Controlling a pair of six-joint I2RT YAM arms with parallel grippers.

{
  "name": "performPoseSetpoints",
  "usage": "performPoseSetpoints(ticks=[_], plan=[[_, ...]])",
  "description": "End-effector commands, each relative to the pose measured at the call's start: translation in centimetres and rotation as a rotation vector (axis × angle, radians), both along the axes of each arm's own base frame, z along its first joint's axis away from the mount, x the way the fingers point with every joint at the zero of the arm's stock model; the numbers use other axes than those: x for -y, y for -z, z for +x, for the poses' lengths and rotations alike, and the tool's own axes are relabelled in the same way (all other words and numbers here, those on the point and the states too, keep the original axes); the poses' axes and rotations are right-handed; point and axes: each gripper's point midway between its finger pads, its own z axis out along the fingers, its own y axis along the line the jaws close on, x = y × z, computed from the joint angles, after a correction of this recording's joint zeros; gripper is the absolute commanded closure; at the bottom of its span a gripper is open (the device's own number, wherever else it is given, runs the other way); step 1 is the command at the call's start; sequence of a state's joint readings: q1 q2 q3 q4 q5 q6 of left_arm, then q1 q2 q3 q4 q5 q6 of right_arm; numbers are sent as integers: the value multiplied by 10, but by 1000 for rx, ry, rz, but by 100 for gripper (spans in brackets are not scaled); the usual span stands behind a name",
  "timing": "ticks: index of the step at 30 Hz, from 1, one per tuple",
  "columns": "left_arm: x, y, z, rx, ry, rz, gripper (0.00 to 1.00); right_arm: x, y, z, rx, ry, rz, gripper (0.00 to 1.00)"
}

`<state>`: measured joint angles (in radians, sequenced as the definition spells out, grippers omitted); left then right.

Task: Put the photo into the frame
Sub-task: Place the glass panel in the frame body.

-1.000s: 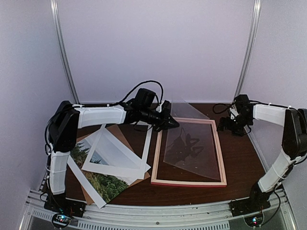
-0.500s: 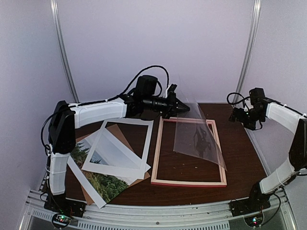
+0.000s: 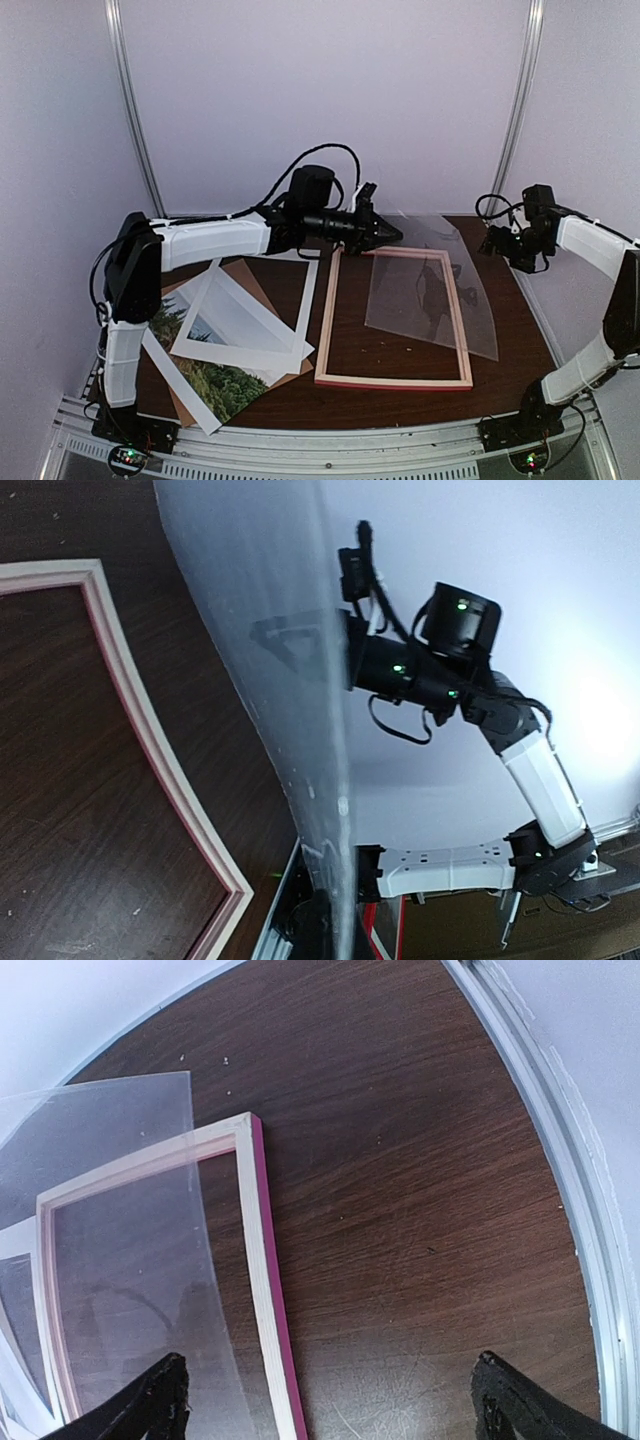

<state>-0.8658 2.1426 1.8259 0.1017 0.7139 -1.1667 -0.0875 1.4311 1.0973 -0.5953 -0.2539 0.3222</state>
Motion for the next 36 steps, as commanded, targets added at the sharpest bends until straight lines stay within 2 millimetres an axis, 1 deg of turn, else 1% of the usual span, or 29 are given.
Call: performPoseSetpoints(ticks=[1,4,5,8,10,13,17,21,24,25,33,36], plan=[[-3,60,21,-28,-67,94,100,1,7,-4,-20,9,7,2],[-8,91,28,-44,-89,166,100,-2,8,-4,-18,-10,19,2],[-10,105,29,-62,-92,186,100,-5,10,-4,-21,-22,29,2],[-21,133,31,-114,-121,226,100,-14,16,-2,-31,-57,68,2],[-27,146,31,-124,-135,250,100,-20,23,-1,-44,-79,93,2],[-33,159,30,-126,-141,287,100,-31,35,-1,-74,-114,104,2],[-39,166,35,-102,-160,327,100,-47,52,0,-119,-166,95,2],[-42,171,37,-93,-169,352,100,-56,66,1,-144,-183,106,2],[-46,176,35,-93,-172,379,100,-77,75,1,-166,-238,112,2],[-46,177,35,-91,-172,384,100,-81,78,1,-173,-246,111,2],[-52,184,34,-93,-168,413,100,-90,99,1,-221,-269,105,2],[-54,186,34,-93,-166,421,100,-93,105,0,-230,-276,107,3]])
